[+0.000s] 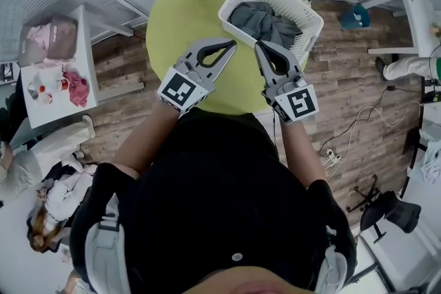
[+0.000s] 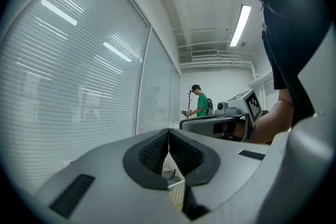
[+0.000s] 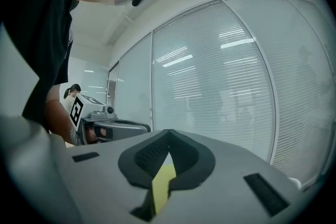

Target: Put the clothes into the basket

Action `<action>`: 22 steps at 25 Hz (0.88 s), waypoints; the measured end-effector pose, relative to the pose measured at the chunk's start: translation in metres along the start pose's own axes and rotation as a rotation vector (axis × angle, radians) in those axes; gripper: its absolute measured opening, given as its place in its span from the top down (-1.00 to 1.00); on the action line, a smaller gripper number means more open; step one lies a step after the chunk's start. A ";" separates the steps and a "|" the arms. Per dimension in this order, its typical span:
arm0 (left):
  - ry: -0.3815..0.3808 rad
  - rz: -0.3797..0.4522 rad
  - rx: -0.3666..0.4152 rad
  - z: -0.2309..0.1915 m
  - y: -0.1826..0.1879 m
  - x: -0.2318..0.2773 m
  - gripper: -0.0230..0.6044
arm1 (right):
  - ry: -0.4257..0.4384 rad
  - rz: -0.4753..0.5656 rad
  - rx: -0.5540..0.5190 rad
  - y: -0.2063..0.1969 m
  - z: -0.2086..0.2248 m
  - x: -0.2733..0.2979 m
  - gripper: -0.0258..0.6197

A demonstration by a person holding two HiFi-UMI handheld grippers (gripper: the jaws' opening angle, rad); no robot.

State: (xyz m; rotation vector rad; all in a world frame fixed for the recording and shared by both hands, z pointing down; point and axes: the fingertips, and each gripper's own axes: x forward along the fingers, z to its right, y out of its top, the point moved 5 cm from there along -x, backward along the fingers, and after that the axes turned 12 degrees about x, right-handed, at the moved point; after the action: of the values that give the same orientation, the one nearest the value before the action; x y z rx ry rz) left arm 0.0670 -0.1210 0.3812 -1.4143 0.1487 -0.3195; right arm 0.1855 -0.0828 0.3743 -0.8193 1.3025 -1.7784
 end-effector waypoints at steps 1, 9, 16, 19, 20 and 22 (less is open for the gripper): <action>0.002 0.006 -0.003 -0.001 0.000 0.000 0.89 | 0.001 -0.003 0.006 -0.001 0.001 0.001 0.85; -0.010 -0.016 0.012 0.000 -0.003 -0.002 0.89 | 0.019 -0.006 -0.013 -0.001 -0.002 0.000 0.85; -0.001 0.014 -0.006 -0.001 -0.002 0.000 0.89 | 0.033 -0.027 -0.022 -0.003 -0.005 0.004 0.85; -0.010 0.000 0.011 -0.002 -0.002 0.000 0.89 | 0.031 -0.022 -0.027 -0.003 -0.006 0.004 0.85; -0.008 0.004 0.009 -0.003 -0.002 0.000 0.89 | 0.028 -0.029 -0.027 -0.004 -0.005 0.004 0.85; 0.003 0.019 -0.008 -0.003 -0.004 0.002 0.89 | 0.027 -0.035 -0.026 -0.005 -0.003 0.004 0.85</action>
State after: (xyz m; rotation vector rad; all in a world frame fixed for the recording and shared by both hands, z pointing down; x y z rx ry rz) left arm 0.0670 -0.1253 0.3846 -1.4195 0.1660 -0.3061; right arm 0.1799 -0.0839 0.3784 -0.8399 1.3390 -1.8087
